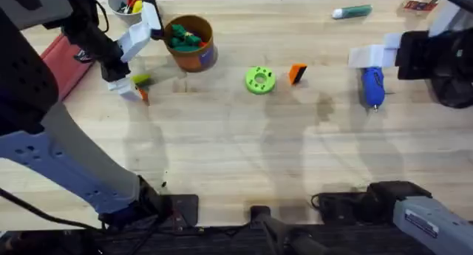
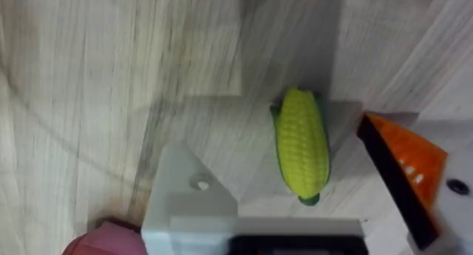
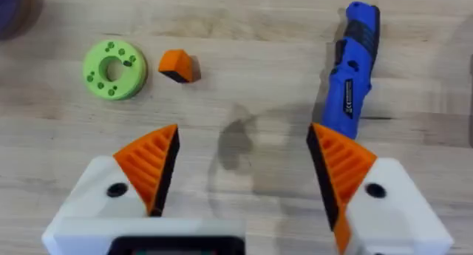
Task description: Pick up the gripper from the table and insert it into the empty holder that is missing its gripper. Then pick up a screw, insert it into the mounting hole, and use the screwdriver to tighten it. Finally, clean up the table by picking up the vegetable and placing it into the bucket.
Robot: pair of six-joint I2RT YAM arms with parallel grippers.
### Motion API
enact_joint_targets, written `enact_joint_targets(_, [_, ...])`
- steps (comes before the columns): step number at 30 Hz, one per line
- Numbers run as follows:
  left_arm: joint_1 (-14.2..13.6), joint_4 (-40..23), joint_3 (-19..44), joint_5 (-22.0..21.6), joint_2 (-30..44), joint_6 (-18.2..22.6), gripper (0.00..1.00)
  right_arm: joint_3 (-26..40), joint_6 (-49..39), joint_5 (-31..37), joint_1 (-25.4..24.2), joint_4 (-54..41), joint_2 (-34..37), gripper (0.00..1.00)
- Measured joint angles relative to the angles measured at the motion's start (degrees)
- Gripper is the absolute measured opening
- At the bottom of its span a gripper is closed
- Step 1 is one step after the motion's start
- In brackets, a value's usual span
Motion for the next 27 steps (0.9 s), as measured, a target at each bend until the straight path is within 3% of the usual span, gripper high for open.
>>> enact_joint_targets(7, [-0.60,-6.85,-0.30,-0.65,0.20,-0.01,0.986,0.00,0.00,0.01,0.00,-0.01,0.00,0.994])
enact_joint_targets(12, [-3.15,-8.58,-0.57,-1.45,-0.53,0.00,0.985,0.00,0.00,-0.01,0.00,0.00,0.01,0.994])
enact_joint_targets(17, [-6.22,-9.14,-0.57,-3.69,-8.48,-1.06,0.986,0.00,0.00,-0.01,0.00,-0.01,0.00,0.993])
enact_joint_targets(22, [-7.45,-9.35,-0.57,-4.15,-18.50,-5.68,0.985,0.00,0.00,0.00,0.00,0.00,0.01,0.993])
enact_joint_targets(27, [-7.41,-9.36,-0.57,-4.20,-26.61,-15.13,0.985,0.00,0.00,0.01,0.00,0.01,0.01,0.994])
